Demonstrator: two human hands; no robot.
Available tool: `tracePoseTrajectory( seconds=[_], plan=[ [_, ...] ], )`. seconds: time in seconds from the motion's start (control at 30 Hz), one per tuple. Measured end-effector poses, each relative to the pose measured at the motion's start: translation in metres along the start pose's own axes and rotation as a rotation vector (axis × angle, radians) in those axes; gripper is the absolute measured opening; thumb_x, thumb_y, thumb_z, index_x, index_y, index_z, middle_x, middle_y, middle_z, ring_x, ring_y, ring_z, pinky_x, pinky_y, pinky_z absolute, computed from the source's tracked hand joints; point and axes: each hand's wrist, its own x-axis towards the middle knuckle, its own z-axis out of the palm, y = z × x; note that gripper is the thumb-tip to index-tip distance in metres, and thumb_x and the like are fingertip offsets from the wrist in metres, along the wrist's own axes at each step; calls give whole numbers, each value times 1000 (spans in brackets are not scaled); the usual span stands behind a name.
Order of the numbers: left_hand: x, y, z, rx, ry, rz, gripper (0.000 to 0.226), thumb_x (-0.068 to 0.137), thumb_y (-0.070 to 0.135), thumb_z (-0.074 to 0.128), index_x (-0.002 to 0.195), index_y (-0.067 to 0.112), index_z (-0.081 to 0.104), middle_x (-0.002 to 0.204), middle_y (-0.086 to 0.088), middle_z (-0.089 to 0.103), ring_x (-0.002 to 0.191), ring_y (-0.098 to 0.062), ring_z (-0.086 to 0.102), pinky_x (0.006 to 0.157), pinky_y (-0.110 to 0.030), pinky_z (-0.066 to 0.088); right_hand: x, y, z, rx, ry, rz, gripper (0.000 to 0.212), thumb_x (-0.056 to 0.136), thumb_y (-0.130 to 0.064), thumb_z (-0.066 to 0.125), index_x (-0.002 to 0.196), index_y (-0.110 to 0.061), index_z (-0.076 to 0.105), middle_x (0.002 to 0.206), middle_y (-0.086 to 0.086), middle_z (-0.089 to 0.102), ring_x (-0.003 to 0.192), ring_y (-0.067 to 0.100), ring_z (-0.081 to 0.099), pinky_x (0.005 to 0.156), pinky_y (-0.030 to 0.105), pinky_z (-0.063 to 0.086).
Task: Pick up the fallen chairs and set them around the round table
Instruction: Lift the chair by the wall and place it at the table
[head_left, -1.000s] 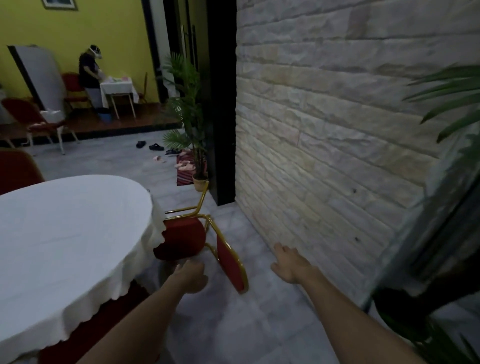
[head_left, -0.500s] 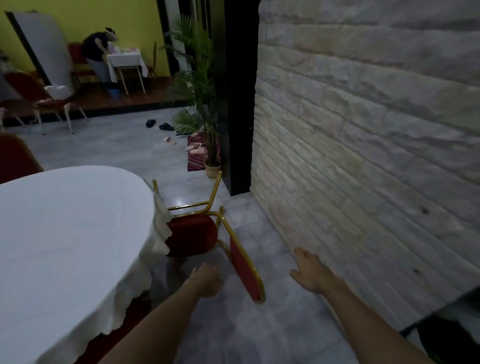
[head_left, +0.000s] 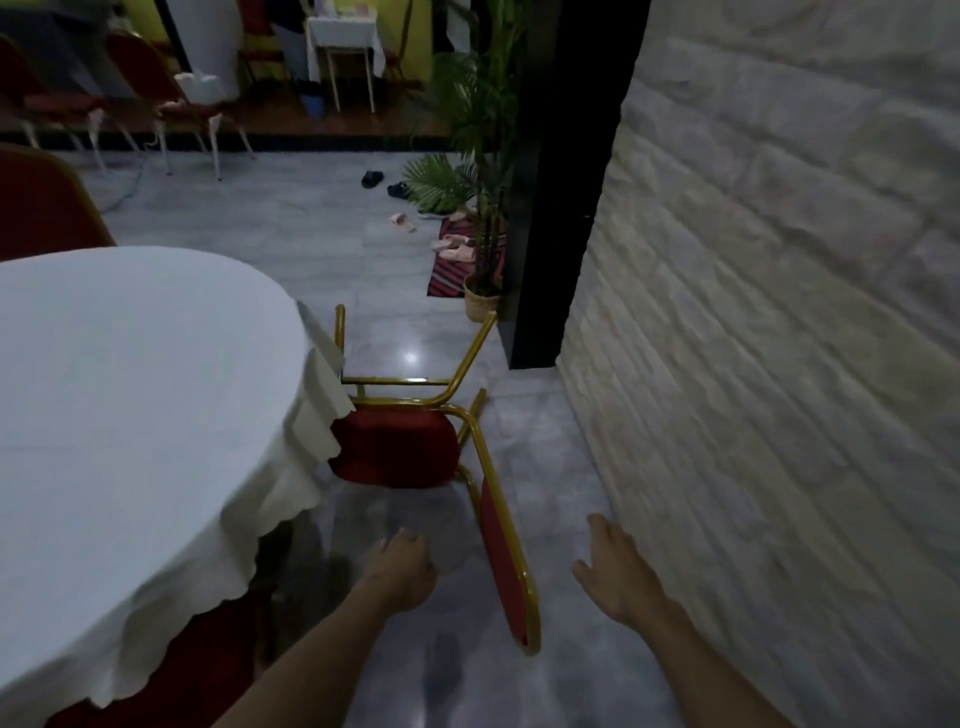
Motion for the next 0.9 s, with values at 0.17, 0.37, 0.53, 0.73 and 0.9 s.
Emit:
tracePoseTrajectory(
  seconds=[0.17,0.37,0.53,0.73,0.9],
  plan=[
    [82,-19,56,-7,-12,-45,39,98,27,36,127,3,45,136,-18,45,127,-34,42,109,-44,32,76,24,72,37,-39,-2,60,100,-28,46,148,-7,19,149,12,35,135,28,35,106,38,37],
    [188,-53,142,-24,-19,-85,43,97,30,37,132,6,42,141,-16,45,129,-34,43,108,-41,33,166,60,179,71,-56,-27,62,97,-34,49,146,-9,22,146,12,38,131,28,38,104,41,42],
    [267,-72,208,-30,10,-114,44,97,27,37,134,4,41,141,-16,43,129,-33,43,110,-43,34,232,92,260,104,-74,-7,81,86,-49,60,147,-12,20,149,8,33,135,28,33,100,42,42],
    [352,-82,268,-74,125,-108,45,94,25,42,133,4,46,143,-16,45,131,-32,43,110,-39,37,280,121,322,198,16,-57,78,73,-48,61,141,-28,30,129,-1,54,105,19,59,87,39,53],
    [378,-78,299,-139,146,-102,50,94,26,41,140,5,39,148,-17,40,136,-31,40,113,-37,34,291,129,336,325,62,-113,47,76,-30,63,118,-36,44,87,-7,67,74,12,67,69,31,58]
  ],
)
